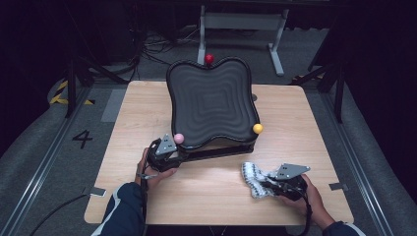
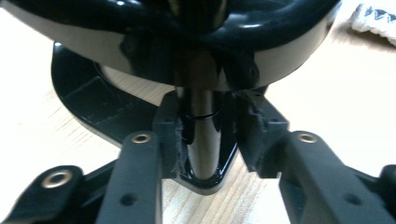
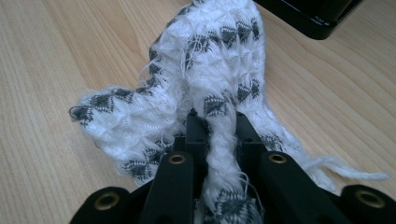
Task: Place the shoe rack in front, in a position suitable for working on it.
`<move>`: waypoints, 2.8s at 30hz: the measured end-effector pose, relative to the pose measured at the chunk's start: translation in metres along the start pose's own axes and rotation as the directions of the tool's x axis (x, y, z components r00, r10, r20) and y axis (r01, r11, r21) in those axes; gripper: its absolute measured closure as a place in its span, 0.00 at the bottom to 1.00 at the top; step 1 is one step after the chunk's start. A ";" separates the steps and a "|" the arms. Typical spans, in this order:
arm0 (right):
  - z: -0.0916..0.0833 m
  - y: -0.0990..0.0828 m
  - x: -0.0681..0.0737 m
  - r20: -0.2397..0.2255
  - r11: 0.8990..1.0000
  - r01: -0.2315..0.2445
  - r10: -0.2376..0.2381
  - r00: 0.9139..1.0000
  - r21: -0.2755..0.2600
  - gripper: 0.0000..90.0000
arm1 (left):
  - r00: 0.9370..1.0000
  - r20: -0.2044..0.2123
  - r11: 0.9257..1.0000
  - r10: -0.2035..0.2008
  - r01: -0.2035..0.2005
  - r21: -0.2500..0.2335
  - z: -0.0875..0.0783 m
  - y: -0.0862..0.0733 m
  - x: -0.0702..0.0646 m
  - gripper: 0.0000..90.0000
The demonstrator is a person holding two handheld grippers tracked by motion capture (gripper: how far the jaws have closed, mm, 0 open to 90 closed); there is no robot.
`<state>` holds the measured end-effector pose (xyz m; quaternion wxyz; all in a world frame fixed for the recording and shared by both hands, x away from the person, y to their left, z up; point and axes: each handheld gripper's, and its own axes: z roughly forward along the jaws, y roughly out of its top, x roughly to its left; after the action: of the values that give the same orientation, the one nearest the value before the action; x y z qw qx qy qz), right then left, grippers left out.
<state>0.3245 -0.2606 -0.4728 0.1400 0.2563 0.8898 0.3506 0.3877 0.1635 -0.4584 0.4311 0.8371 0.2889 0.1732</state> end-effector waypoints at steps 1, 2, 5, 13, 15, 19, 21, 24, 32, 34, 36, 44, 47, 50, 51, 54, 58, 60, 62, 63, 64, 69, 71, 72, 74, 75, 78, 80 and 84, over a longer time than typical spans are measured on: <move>0.000 0.000 0.000 0.001 1.000 0.002 -0.002 1.000 0.001 0.89 | 1.000 0.003 1.000 0.002 -0.002 -0.008 -0.001 0.000 0.001 0.79; 0.000 0.000 0.001 0.004 1.000 0.005 -0.005 1.000 0.000 0.89 | 1.000 0.012 1.000 0.007 -0.007 -0.006 -0.001 -0.001 0.000 0.81; 0.000 0.000 0.001 0.006 1.000 0.007 -0.007 1.000 -0.002 0.90 | 1.000 0.027 1.000 0.009 -0.009 -0.001 -0.002 0.000 0.000 0.82; -0.002 -0.002 0.001 0.027 1.000 0.013 -0.013 1.000 -0.007 0.91 | 0.997 0.065 0.999 0.031 -0.032 0.003 -0.004 0.000 -0.009 0.82; -0.002 -0.003 0.000 0.037 1.000 0.009 -0.008 0.999 -0.011 0.91 | 0.997 0.064 0.999 0.037 -0.037 0.001 -0.004 0.000 -0.012 0.82; -0.004 -0.005 -0.003 0.054 1.000 -0.002 0.003 0.999 -0.016 0.91 | 0.996 0.074 0.999 0.051 -0.052 0.006 -0.007 -0.001 -0.016 0.82; -0.005 -0.005 -0.003 0.060 1.000 -0.005 0.006 0.998 -0.014 0.91 | 0.996 0.082 0.999 0.046 -0.046 0.004 -0.008 -0.002 -0.018 0.82; -0.007 -0.006 -0.004 0.069 1.000 -0.005 0.006 0.998 -0.020 0.91 | 0.995 0.086 0.999 0.051 -0.051 0.001 -0.008 -0.003 -0.021 0.82; -0.011 -0.005 -0.007 0.085 0.999 -0.016 0.020 0.996 -0.045 0.91 | 0.993 0.107 0.999 0.048 -0.048 -0.002 -0.007 -0.003 -0.023 0.82; -0.012 -0.003 -0.006 0.095 0.999 -0.009 0.013 0.995 -0.049 0.91 | 0.992 0.116 0.999 0.053 -0.053 -0.005 -0.007 -0.002 -0.025 0.82; -0.012 -0.001 -0.006 0.098 0.998 -0.007 0.012 0.995 -0.058 0.91 | 0.991 0.129 0.999 0.047 -0.048 0.002 -0.007 -0.002 -0.027 0.83; -0.009 0.011 -0.006 0.110 0.995 -0.011 0.021 0.994 -0.094 0.91 | 0.989 0.142 0.999 0.044 -0.045 -0.001 -0.005 -0.001 -0.032 0.83; -0.007 0.015 -0.006 0.110 0.995 -0.014 0.026 0.994 -0.102 0.91 | 0.989 0.144 0.999 0.043 -0.043 -0.003 -0.005 -0.001 -0.033 0.83; 0.005 0.027 -0.003 0.114 0.995 0.004 0.007 0.993 -0.099 0.91 | 0.987 0.153 0.999 0.045 -0.045 -0.005 -0.004 0.000 -0.037 0.83; 0.007 0.029 -0.002 0.112 0.995 0.008 0.003 0.994 -0.097 0.91 | 0.986 0.159 0.999 0.048 -0.047 -0.008 -0.003 0.000 -0.039 0.83; 0.014 0.037 0.001 0.115 0.995 0.022 -0.011 0.993 -0.094 0.91 | 0.985 0.167 0.999 0.051 -0.051 -0.006 -0.003 0.000 -0.041 0.83; 0.022 0.044 0.003 0.114 0.995 0.028 -0.017 0.993 -0.093 0.91 | 0.982 0.178 0.998 0.060 -0.059 -0.011 -0.001 0.002 -0.045 0.83; 0.023 0.046 0.003 0.114 0.995 0.031 -0.020 0.993 -0.095 0.91 | 0.982 0.182 0.998 0.060 -0.059 -0.011 -0.001 0.002 -0.046 0.83; 0.030 0.054 0.006 0.110 0.994 0.043 -0.032 0.993 -0.099 0.91 | 0.981 0.182 0.998 0.063 -0.061 -0.012 0.000 0.002 -0.047 0.83; 0.031 0.056 0.006 0.110 0.994 0.048 -0.037 0.993 -0.100 0.91 | 0.981 0.184 0.998 0.068 -0.067 -0.011 0.000 0.002 -0.047 0.83; 0.033 0.059 0.008 0.105 0.994 0.047 -0.037 0.994 -0.099 0.91 | 0.981 0.186 0.998 0.061 -0.060 -0.013 0.001 0.002 -0.048 0.83; 0.044 0.070 0.015 0.100 0.992 0.073 -0.063 0.993 -0.102 0.91 | 0.979 0.192 0.998 0.062 -0.062 -0.008 0.001 0.003 -0.050 0.83; 0.049 0.075 0.019 0.096 0.991 0.086 -0.076 0.992 -0.099 0.91 | 0.978 0.196 0.998 0.065 -0.064 -0.010 0.002 0.004 -0.051 0.83; 0.053 0.078 0.022 0.093 0.991 0.091 -0.081 0.992 -0.103 0.91 | 0.978 0.197 0.998 0.070 -0.069 -0.011 0.003 0.004 -0.052 0.83; 0.058 0.081 0.025 0.085 0.990 0.099 -0.090 0.992 -0.102 0.91 | 0.977 0.200 0.997 0.075 -0.072 -0.022 0.004 0.004 -0.053 0.83; 0.060 0.083 0.027 0.087 0.989 0.104 -0.095 0.992 -0.102 0.91 | 0.977 0.203 0.998 0.067 -0.064 -0.018 0.004 0.004 -0.054 0.83; 0.064 0.086 0.030 0.079 0.988 0.110 -0.101 0.992 -0.106 0.91 | 0.976 0.208 0.998 0.063 -0.061 -0.018 0.005 0.005 -0.056 0.83; 0.070 0.090 0.035 0.071 0.986 0.129 -0.122 0.990 -0.102 0.91 | 0.975 0.211 0.998 0.069 -0.067 -0.018 0.006 0.005 -0.059 0.83; 0.080 0.097 0.047 0.052 0.982 0.157 -0.153 0.987 -0.105 0.91 | 0.974 0.216 0.998 0.069 -0.066 -0.020 0.007 0.005 -0.062 0.83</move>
<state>0.3547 -0.1300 -0.4655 0.2000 0.1859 0.8835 0.3807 0.3453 0.1175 -0.4602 0.4591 0.8576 0.2105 0.0974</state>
